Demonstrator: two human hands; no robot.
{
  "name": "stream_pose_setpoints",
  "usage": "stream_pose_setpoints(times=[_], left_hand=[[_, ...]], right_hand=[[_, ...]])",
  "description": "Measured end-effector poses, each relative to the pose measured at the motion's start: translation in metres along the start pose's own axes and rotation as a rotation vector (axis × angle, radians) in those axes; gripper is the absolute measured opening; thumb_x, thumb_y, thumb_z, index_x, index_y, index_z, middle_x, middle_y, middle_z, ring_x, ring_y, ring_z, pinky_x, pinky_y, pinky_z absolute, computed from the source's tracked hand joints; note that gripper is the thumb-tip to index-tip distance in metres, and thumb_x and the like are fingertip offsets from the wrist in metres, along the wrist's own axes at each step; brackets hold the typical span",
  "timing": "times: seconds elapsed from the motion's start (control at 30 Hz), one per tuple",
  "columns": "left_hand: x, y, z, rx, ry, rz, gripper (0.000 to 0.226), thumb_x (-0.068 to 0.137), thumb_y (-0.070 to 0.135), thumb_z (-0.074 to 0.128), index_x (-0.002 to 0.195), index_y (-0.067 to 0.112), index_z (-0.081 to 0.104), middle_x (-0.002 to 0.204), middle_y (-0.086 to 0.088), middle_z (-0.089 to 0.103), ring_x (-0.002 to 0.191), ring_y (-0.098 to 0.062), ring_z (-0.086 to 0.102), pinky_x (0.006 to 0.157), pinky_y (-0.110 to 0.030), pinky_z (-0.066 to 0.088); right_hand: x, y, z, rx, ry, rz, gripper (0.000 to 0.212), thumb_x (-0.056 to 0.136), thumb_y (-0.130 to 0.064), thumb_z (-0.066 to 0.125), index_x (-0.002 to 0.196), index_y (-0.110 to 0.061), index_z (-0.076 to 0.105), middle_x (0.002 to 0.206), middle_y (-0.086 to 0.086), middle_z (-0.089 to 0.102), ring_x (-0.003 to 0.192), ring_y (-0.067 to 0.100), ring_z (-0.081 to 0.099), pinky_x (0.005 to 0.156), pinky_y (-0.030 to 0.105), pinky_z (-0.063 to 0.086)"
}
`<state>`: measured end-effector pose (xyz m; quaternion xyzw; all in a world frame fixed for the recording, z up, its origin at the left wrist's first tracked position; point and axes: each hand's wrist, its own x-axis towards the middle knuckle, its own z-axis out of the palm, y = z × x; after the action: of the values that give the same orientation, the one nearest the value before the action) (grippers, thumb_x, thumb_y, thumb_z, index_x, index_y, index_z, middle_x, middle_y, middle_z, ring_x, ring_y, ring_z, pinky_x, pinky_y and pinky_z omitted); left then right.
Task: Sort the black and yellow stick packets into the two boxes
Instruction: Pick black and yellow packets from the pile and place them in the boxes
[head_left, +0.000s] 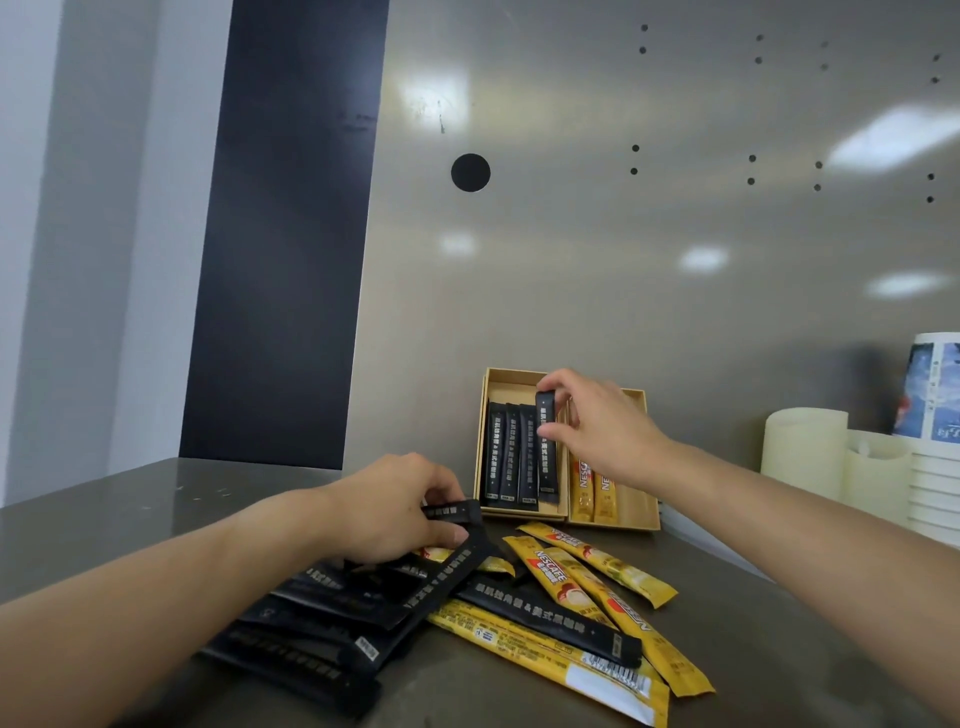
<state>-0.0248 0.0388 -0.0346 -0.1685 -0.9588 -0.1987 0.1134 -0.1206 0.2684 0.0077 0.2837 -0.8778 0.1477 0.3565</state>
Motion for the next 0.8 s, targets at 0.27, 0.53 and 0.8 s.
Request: stream_pose_setpoints(times=[0.27,0.53,0.8], left_hand=[[0.0,0.002,0.002,0.028,-0.002,-0.014,0.006,0.095,0.031,0.067,0.101,0.031,0.066,0.091,0.014,0.064,0.084,-0.004,0.059,0.074,-0.02,0.043],[-0.001,0.0,0.0,0.018,0.021,-0.01,0.012,0.093,0.024,0.071,0.104,0.028,0.069,0.101,0.008,0.071,0.097,-0.012,0.065,0.09,-0.029,0.052],[-0.002,0.004,-0.003,-0.12,0.216,0.02,0.012,0.092,0.016,0.072,0.101,0.022,0.067,0.083,0.002,0.078,0.07,-0.01,0.075,0.077,-0.027,0.059]], right_hand=[[-0.005,-0.002,0.002,-0.249,0.025,-0.107,0.054,0.089,-0.046,0.071,0.136,-0.024,0.056,0.13,-0.004,0.049,0.116,0.012,0.053,0.092,0.031,0.055],[-0.014,-0.012,-0.005,-0.293,0.11,-0.159,0.029,0.096,-0.037,0.062,0.122,-0.023,0.065,0.124,-0.005,0.054,0.114,0.012,0.054,0.094,0.03,0.051],[-0.063,-0.034,0.007,0.204,-0.071,-0.096,0.026,0.098,-0.052,0.049,0.109,-0.034,0.064,0.096,-0.019,0.063,0.089,-0.004,0.058,0.079,0.018,0.048]])
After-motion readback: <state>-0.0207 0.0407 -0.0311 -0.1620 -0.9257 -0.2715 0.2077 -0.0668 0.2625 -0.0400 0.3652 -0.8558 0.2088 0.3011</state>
